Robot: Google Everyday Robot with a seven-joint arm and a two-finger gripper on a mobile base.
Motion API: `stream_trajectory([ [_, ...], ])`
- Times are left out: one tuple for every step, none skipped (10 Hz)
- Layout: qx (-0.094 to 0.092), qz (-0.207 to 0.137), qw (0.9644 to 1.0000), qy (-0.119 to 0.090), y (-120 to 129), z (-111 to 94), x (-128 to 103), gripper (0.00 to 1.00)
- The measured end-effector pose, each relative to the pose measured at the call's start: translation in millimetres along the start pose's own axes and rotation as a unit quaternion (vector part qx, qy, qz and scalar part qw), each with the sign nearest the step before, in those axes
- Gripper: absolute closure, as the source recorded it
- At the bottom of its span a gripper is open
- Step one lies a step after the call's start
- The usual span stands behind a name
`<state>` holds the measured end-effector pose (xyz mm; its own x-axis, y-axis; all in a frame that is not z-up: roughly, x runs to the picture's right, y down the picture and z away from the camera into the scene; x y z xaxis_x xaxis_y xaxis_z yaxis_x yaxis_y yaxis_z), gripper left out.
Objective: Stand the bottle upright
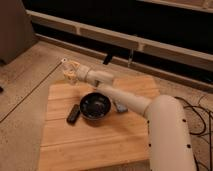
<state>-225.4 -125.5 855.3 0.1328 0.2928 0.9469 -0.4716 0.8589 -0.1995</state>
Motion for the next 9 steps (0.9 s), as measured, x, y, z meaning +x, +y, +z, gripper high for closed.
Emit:
stream_trajectory([
  [0.003, 0.002, 1.0, 0.001, 6.0, 2.1, 6.9, 0.97],
  [0.007, 0.005, 1.0, 0.002, 10.4, 3.7, 13.6, 0.97],
  [0.011, 0.008, 0.9999, 0.004, 14.2, 5.1, 19.9, 0.97],
  [0.018, 0.013, 0.9997, 0.007, 18.0, 6.3, 27.6, 0.97],
  [0.022, 0.016, 0.9996, 0.01, 21.0, 6.7, 32.9, 0.97],
  [0.025, 0.02, 0.9994, 0.015, 23.4, 7.0, 37.4, 0.97],
  [0.032, 0.03, 0.9988, 0.023, 25.9, 6.0, 44.8, 0.96],
  [0.037, 0.037, 0.9982, 0.028, 26.3, 4.9, 48.4, 0.91],
  [0.044, 0.048, 0.9973, 0.035, 27.1, 2.9, 53.4, 0.8],
])
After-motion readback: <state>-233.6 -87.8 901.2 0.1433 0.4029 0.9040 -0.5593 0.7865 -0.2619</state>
